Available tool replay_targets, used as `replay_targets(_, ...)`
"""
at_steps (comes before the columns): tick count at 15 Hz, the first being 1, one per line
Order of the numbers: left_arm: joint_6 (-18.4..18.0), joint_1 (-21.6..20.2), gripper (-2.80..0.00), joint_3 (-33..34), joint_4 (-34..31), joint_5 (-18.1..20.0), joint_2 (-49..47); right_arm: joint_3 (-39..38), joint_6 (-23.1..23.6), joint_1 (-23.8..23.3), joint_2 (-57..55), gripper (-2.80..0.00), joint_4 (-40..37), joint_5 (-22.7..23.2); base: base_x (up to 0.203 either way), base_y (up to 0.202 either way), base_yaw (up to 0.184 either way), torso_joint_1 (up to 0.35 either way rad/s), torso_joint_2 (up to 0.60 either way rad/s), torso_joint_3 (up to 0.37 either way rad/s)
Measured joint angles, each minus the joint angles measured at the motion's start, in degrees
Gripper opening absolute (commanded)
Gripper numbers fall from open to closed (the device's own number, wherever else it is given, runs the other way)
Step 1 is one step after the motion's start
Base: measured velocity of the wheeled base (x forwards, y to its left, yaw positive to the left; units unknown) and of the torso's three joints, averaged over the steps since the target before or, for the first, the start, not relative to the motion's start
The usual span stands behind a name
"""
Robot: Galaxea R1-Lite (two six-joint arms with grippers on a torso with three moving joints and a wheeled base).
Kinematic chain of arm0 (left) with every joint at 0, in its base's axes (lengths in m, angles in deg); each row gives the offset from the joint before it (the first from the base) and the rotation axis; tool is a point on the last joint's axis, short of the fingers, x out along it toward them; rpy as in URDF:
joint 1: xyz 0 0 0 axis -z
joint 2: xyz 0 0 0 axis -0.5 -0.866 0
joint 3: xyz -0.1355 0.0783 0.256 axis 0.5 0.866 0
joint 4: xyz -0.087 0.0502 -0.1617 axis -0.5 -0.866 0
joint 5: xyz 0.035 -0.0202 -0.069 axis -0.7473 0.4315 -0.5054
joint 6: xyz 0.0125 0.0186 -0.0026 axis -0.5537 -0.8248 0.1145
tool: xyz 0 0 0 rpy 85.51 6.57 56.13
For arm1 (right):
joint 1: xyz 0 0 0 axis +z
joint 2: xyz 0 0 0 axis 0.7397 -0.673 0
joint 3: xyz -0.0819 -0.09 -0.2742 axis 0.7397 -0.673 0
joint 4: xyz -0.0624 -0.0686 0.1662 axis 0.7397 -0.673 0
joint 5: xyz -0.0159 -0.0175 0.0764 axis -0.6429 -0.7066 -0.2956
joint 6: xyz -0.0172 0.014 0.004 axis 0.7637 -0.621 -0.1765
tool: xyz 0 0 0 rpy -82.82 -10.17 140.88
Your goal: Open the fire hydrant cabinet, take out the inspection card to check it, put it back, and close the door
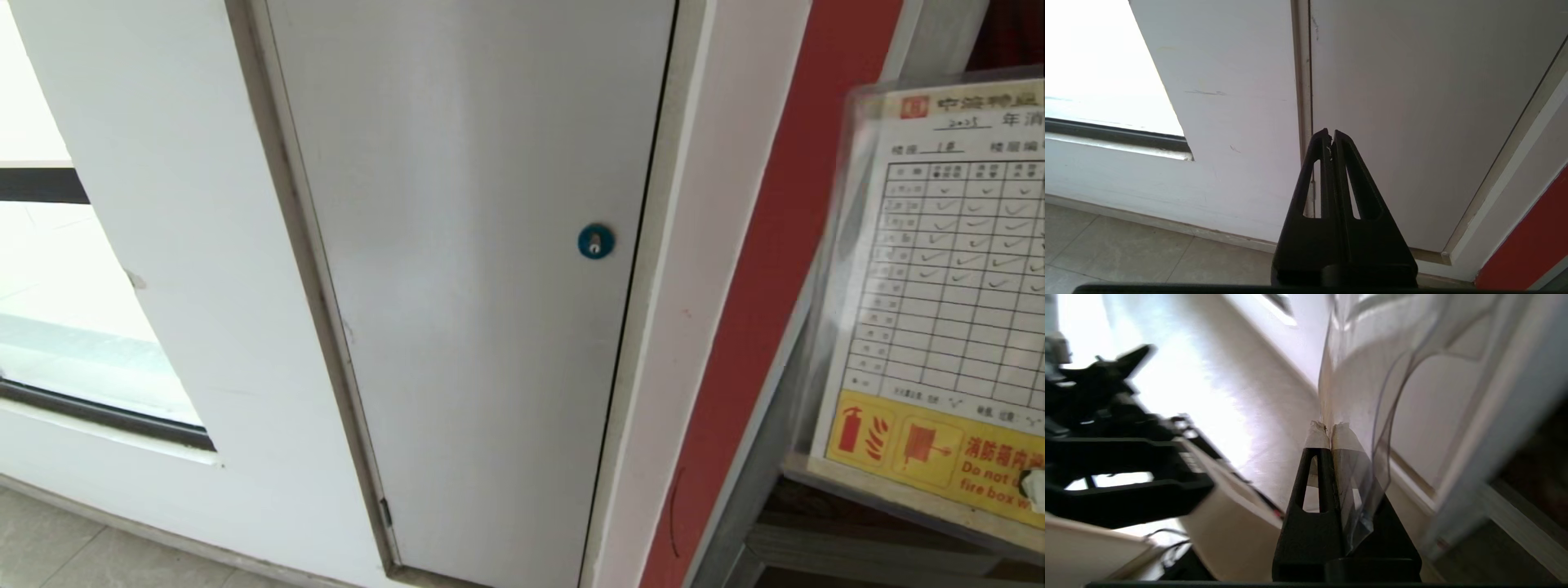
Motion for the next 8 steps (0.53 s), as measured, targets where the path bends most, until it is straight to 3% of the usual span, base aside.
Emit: replay_targets(8, 0.0, 0.0, -2.80, 0.0, 0.0, 0.0, 0.0, 3.4, 9.0, -1.2, 2.8, -2.80, -12.6, -36.1, 0.000, 0.000, 0.000, 0.000, 0.00, 0.000)
